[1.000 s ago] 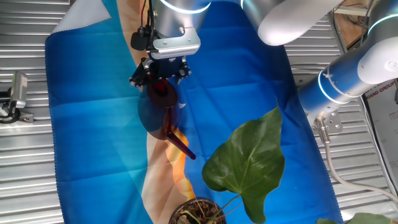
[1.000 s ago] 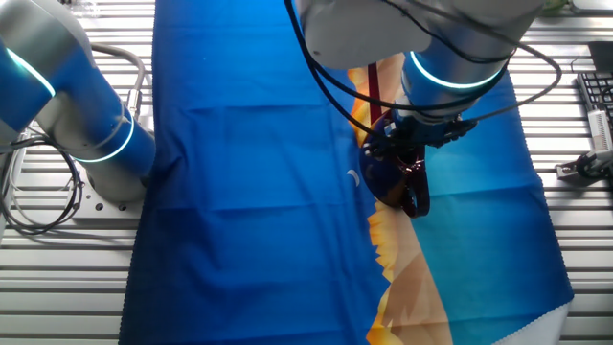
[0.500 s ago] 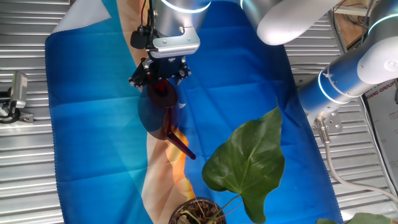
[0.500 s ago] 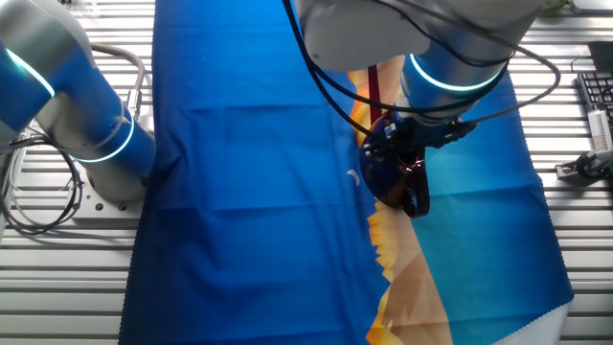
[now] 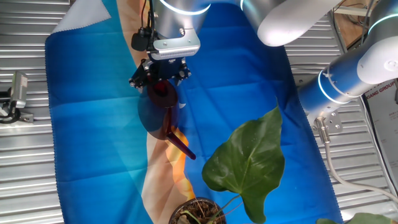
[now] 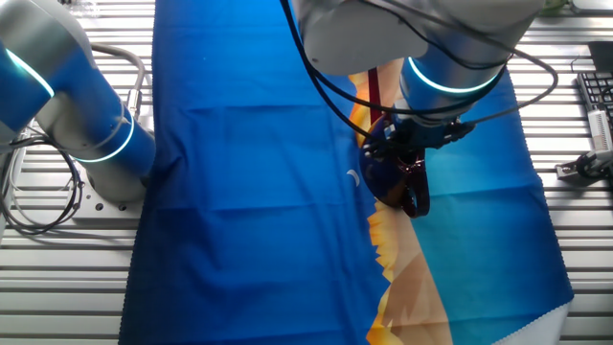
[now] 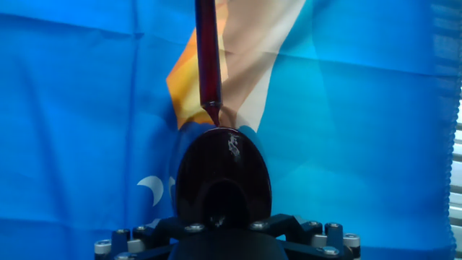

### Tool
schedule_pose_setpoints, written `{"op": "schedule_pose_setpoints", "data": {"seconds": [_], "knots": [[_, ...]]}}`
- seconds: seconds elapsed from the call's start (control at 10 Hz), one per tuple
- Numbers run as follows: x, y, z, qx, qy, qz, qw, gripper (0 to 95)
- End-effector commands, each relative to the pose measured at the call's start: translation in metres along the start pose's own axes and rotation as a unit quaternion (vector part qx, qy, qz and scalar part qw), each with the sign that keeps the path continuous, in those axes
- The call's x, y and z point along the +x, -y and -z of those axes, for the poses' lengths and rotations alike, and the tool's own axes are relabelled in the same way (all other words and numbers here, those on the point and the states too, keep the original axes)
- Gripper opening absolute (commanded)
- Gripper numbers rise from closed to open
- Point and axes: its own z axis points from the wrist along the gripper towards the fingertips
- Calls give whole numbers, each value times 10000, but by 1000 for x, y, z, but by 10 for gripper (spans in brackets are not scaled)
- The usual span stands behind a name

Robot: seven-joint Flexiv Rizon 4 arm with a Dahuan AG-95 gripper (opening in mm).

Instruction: Water the plant

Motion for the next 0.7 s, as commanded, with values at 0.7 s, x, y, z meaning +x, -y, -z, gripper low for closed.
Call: {"op": "schedule_pose_setpoints", "data": {"seconds": [0.7], "knots": [[-1, -1, -7, 76, -57, -4, 10000, 950]]}}
